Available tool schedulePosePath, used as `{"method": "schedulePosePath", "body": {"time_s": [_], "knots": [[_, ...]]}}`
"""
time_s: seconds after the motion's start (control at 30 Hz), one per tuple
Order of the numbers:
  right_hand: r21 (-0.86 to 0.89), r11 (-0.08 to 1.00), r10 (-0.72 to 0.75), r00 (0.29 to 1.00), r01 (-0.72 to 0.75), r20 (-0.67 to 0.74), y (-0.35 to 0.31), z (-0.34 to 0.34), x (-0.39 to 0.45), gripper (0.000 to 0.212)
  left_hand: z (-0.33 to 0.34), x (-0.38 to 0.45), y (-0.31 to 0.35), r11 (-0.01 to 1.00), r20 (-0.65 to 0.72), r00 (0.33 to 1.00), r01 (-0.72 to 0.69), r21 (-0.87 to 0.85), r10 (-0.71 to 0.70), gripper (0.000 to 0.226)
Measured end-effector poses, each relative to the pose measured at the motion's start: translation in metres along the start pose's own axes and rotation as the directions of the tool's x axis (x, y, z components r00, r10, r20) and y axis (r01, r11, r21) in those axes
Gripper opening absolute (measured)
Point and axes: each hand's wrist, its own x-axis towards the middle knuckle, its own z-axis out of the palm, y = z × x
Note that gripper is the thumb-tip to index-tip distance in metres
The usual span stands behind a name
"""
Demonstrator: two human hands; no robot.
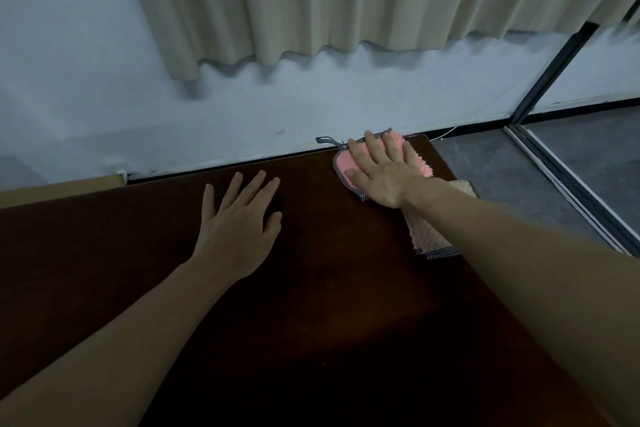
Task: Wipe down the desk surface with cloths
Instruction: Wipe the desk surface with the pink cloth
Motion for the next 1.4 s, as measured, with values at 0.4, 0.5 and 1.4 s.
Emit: {"method": "schedulePosePath", "body": {"time_s": [0.4,0.5,1.4], "knots": [[-0.109,0.966,-0.238,0.971,0.234,-0.027,-0.082,0.030,-0.057,0.070,-0.009,-0.029,-0.056,0.993,-0.015,0.993,0.114,-0.011,-0.114,0.062],[-0.095,0.981,-0.172,0.984,0.166,-0.055,-0.075,0.022,-0.032,0.069,-0.013,-0.036,-0.071,0.991,-0.010,0.991,0.132,-0.004,-0.132,0.061],[-0.036,0.992,-0.126,0.988,0.123,-0.087,-0.107,0.019,0.004,0.067,0.005,-0.052,-0.093,0.980,-0.058,0.978,0.201,-0.009,-0.201,0.060]]}}
